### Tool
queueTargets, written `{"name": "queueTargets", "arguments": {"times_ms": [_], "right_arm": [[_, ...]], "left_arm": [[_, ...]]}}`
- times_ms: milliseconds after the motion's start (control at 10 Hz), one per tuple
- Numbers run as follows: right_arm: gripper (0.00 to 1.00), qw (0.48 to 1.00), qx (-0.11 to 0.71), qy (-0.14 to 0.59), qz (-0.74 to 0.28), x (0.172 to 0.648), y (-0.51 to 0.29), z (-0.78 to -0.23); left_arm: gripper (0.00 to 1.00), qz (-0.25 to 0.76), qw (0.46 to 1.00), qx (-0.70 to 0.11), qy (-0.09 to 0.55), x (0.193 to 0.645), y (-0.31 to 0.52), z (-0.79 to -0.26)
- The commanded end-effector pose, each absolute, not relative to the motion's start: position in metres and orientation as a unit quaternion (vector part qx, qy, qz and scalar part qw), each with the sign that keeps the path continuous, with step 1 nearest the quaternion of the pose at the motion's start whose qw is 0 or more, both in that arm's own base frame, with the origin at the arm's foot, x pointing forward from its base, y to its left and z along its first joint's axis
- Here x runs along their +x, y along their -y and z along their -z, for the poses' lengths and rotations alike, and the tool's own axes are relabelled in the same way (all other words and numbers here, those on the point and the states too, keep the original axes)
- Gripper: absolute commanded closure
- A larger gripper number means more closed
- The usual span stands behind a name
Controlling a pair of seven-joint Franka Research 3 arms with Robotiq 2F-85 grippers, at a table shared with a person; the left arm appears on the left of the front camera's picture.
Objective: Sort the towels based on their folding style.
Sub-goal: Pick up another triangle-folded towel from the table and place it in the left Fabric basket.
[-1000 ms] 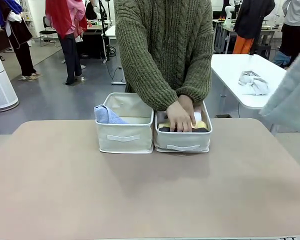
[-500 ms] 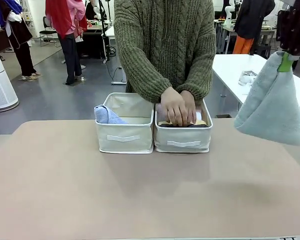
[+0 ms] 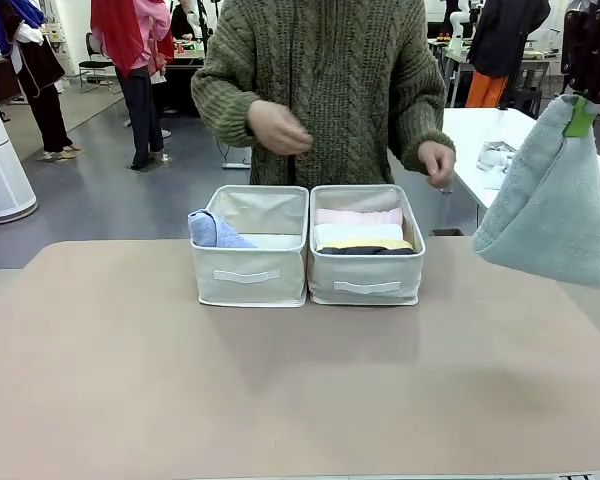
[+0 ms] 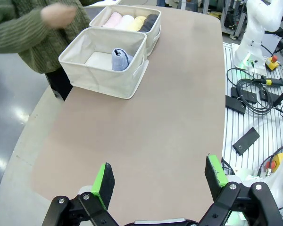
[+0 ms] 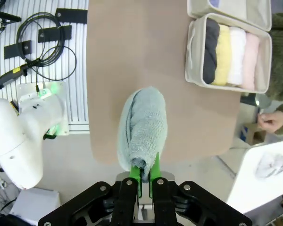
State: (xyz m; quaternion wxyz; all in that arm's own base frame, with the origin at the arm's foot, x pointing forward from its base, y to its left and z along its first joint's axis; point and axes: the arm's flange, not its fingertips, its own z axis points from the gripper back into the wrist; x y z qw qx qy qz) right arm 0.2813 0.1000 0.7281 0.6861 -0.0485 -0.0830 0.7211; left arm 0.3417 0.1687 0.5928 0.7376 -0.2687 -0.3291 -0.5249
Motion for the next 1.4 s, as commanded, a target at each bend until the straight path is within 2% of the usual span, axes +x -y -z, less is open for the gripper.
{"name": "queueTargets", "arguments": {"times_ms": [0, 200, 500, 800, 1000, 1100, 1200, 1300], "right_arm": [[0.91, 0.686, -0.048, 0.083, -0.721, 0.281, -0.100, -0.728], [0.91, 0.608, -0.062, 0.132, -0.780, 0.313, -0.189, -0.756], [0.91, 0.570, -0.060, 0.140, -0.808, 0.376, -0.309, -0.773], [0.91, 0.555, -0.073, 0.163, -0.813, 0.425, -0.389, -0.744], [0.91, 0.561, -0.102, 0.173, -0.803, 0.436, -0.408, -0.734], [0.91, 0.548, -0.110, 0.153, -0.815, 0.423, -0.408, -0.738], [0.91, 0.547, -0.075, 0.166, -0.817, 0.438, -0.400, -0.719], [0.91, 0.547, -0.075, 0.166, -0.817, 0.438, -0.400, -0.719]], "left_arm": [[0.00, 0.526, 0.730, -0.265, 0.345, 0.341, -0.168, -0.590], [0.00, 0.526, 0.730, -0.265, 0.345, 0.341, -0.168, -0.590], [0.00, 0.526, 0.730, -0.265, 0.345, 0.341, -0.168, -0.590], [0.00, 0.526, 0.730, -0.265, 0.345, 0.341, -0.168, -0.590], [0.00, 0.526, 0.730, -0.265, 0.345, 0.341, -0.168, -0.590], [0.00, 0.526, 0.730, -0.265, 0.345, 0.341, -0.168, -0.590], [0.00, 0.526, 0.730, -0.265, 0.345, 0.341, -0.168, -0.590], [0.00, 0.526, 0.730, -0.265, 0.345, 0.341, -0.168, -0.590]]}}
